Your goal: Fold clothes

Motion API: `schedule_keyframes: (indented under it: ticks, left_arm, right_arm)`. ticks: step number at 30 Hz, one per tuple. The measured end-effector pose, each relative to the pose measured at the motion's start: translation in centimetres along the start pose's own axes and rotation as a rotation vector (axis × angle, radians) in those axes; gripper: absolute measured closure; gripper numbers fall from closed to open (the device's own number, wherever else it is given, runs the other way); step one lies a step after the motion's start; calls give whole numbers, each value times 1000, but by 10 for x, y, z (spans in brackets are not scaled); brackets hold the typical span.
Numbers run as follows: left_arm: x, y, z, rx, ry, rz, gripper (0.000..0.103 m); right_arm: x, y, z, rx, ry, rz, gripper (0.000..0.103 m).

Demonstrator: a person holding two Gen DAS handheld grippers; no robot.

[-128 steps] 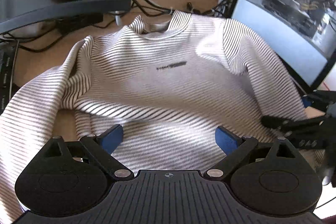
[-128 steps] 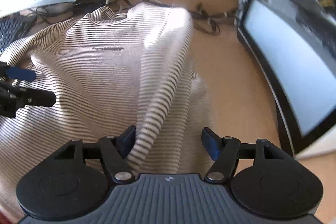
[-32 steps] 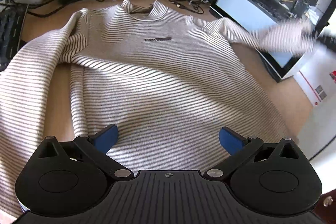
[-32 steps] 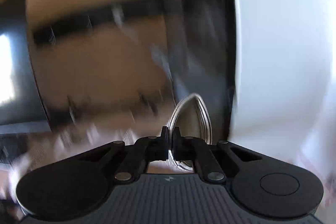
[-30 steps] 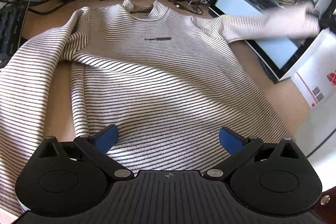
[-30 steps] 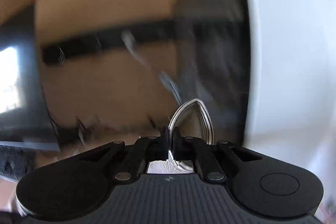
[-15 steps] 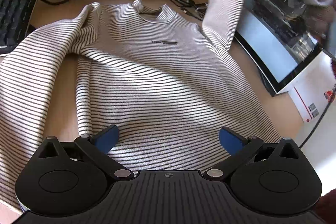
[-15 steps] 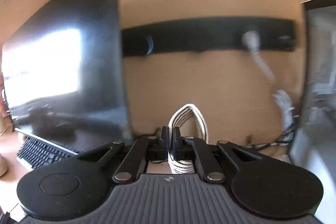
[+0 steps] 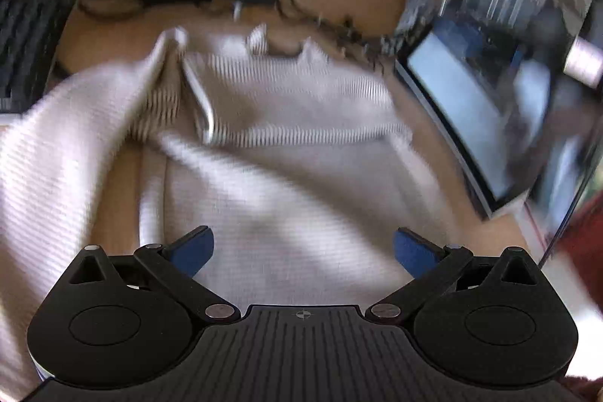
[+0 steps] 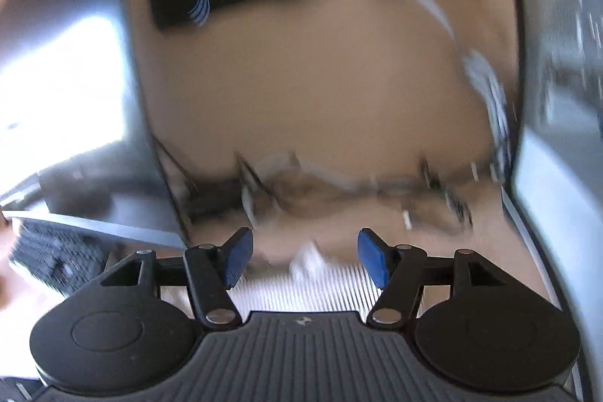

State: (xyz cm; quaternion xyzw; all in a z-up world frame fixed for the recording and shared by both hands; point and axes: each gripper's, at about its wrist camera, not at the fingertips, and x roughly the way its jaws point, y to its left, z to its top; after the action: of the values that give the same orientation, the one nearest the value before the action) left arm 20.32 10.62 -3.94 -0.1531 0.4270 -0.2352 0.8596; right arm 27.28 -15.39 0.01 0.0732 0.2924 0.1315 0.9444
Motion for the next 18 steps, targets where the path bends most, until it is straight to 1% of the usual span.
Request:
schedule_keyframes:
  ticks: [2,4,6,7,10,11,14,16,18]
  left_arm:
    - [-1,0,16,-19,-49,26,0]
    - [3,2,32,-47,-69,62,0]
    - [11,5,45,-73,-73,100,0]
    - [16,6,50,-81,-64,118,0]
    - [33,5,56,-82,-23,162,0]
    - [39,2,56,-78,-5,169,0]
    - [47,-8,53,-33,29,171,0]
    - [41,-17,49,34,32,184,0]
    - [31,-23,45,126,30,222,0]
  right_arm:
    - [12,-12,-23,24,69,-6,39]
    - [23,-25,-46,47,139,-11,39]
    - [35,-34,-60,42,160,-10,40]
    - [35,-34,-65,1,154,-8,40]
    - [30,-22,-79,-191,127,-23,39]
    - [28,-22,-83,-222,122,-26,36]
    - [20,-25,-88,-261,112,-22,33]
    - [12,-31,-91,-269,108,-26,33]
    - [10,-36,-91,-267,104,-17,31]
